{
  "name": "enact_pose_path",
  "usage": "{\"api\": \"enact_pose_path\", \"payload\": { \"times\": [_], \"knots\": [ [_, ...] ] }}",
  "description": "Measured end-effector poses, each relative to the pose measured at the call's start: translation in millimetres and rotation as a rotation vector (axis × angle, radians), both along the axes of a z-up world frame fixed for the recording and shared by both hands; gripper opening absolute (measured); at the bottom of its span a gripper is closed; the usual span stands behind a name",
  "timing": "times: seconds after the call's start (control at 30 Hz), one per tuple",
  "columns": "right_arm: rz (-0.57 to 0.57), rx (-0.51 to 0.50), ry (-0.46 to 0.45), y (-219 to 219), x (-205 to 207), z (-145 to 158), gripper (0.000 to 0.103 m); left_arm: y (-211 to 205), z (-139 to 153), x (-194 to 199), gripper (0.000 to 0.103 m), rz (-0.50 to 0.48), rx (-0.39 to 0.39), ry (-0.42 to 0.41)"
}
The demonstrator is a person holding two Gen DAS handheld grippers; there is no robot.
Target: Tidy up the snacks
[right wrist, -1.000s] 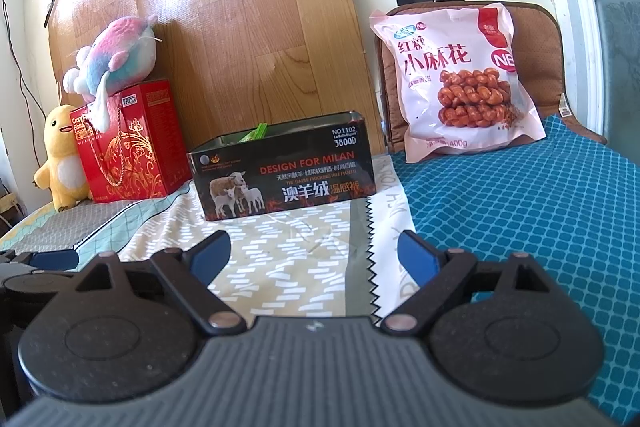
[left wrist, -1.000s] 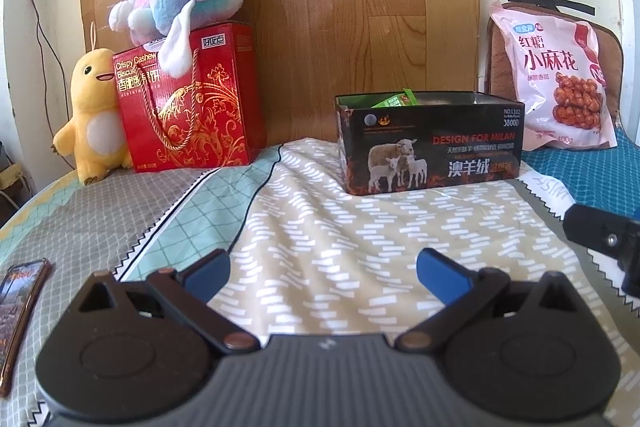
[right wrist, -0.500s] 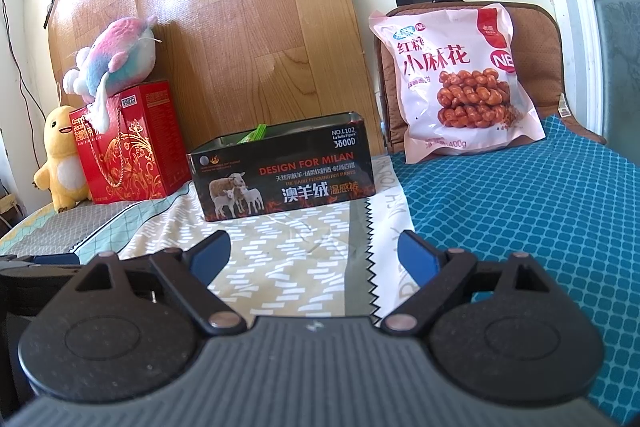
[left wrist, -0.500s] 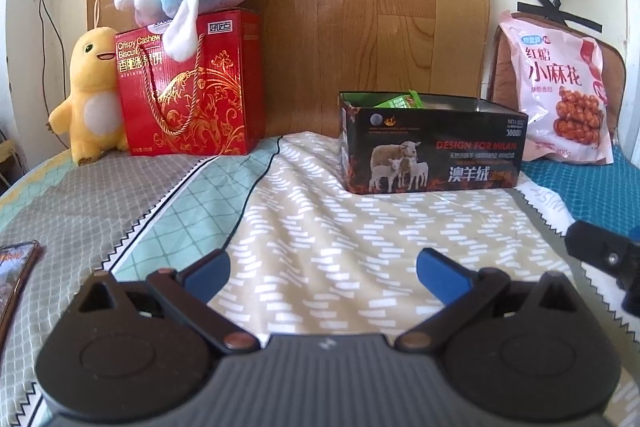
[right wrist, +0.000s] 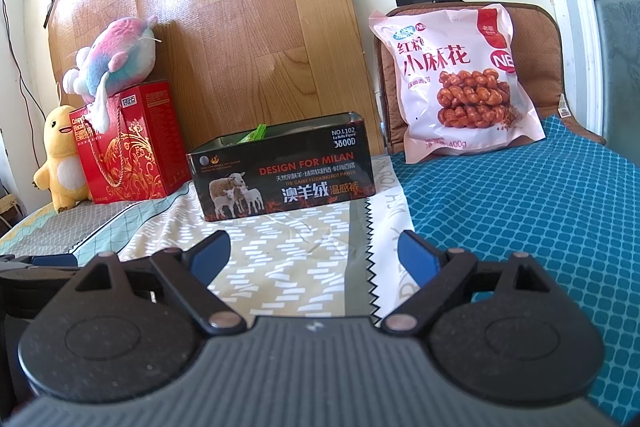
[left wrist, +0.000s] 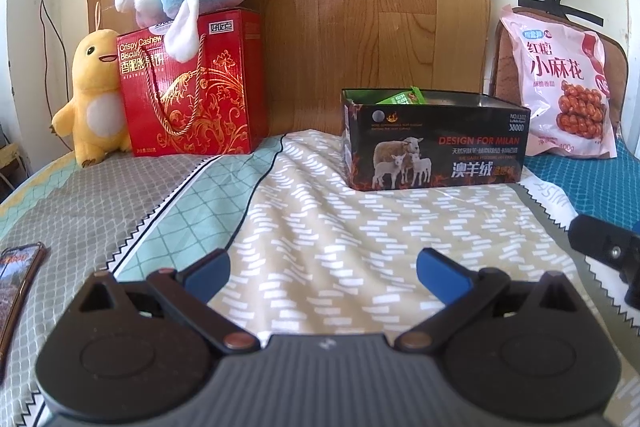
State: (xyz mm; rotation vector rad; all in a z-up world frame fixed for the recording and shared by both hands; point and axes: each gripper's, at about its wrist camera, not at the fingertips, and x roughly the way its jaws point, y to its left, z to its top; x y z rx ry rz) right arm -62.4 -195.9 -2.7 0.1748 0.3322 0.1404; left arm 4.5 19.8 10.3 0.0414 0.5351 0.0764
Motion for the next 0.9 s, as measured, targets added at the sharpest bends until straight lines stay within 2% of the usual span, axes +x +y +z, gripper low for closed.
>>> {"api": "enact_pose_path", "payload": {
  "times": [0.3,0.63,0.9],
  "knots": [
    [0.0,0.0,0.0,-0.2,-0.3,-0.2,0.092,0.9,-3.8,5.5,0.103,0.031,0.015,0.035],
    [0.0,0.0,-0.001,0.1,-0.2,0.2,0.092,4.2,-1.6,4.3,0.103,0.005,-0.017,0.026],
    [0.0,0.001,-0.001,0.2,0.0,0.1,0.093,1.2,-1.6,3.7,0.103,0.002,-0.007,0.023]
  ]
}}
